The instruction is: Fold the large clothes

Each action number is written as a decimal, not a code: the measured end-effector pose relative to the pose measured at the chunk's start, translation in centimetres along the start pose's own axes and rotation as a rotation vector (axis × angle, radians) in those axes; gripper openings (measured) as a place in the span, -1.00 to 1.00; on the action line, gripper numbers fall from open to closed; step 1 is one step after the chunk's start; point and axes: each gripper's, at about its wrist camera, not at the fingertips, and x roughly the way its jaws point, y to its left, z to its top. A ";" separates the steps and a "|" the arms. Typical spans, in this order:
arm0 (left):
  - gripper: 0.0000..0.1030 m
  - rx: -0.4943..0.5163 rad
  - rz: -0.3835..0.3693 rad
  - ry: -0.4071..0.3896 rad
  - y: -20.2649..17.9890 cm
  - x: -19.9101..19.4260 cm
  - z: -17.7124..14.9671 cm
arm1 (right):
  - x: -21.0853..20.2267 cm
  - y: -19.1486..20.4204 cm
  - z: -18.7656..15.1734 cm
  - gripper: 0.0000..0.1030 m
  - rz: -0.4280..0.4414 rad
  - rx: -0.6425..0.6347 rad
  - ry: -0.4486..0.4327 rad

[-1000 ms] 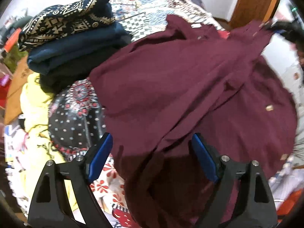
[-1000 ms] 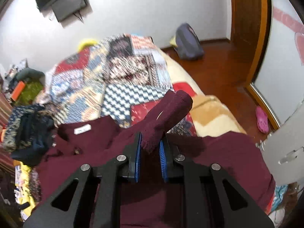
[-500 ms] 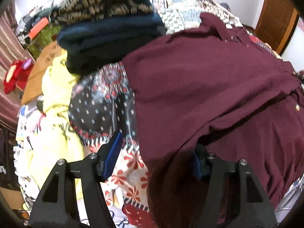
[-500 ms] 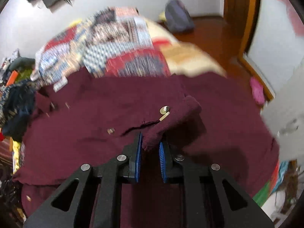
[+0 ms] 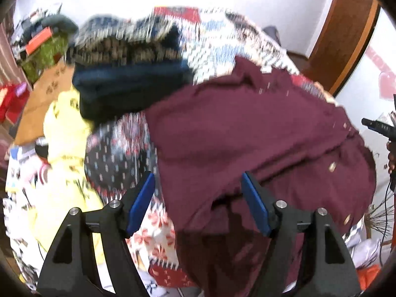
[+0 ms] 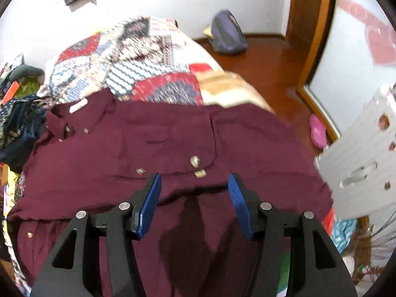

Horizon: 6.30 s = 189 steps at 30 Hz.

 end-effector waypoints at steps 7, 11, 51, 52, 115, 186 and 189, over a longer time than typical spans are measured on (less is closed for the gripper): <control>0.42 0.005 -0.007 -0.059 -1.5 1.1 4.6 | -2.7 5.7 1.8 0.45 0.069 -0.120 -0.153; 0.43 -0.008 -0.038 -0.034 -2.5 3.5 6.1 | -1.4 9.1 1.8 0.47 0.125 -0.207 -0.127; 0.69 0.090 -0.076 -0.022 -12.4 7.1 8.6 | 3.0 -15.4 -4.0 0.60 -0.011 0.498 0.030; 0.69 0.099 -0.084 -0.014 -13.1 7.7 8.7 | 3.7 -16.4 -4.4 0.60 -0.010 0.541 0.046; 0.69 0.166 -0.127 -0.061 -15.0 7.3 7.0 | -0.6 1.1 0.6 0.37 0.166 0.009 -0.022; 0.72 -0.069 0.061 -0.145 0.3 0.8 3.8 | 4.2 28.3 -0.9 0.09 0.506 -0.373 0.374; 0.72 -0.046 0.064 -0.143 -0.6 1.0 3.9 | 2.0 27.6 -0.3 0.11 0.490 -0.432 0.314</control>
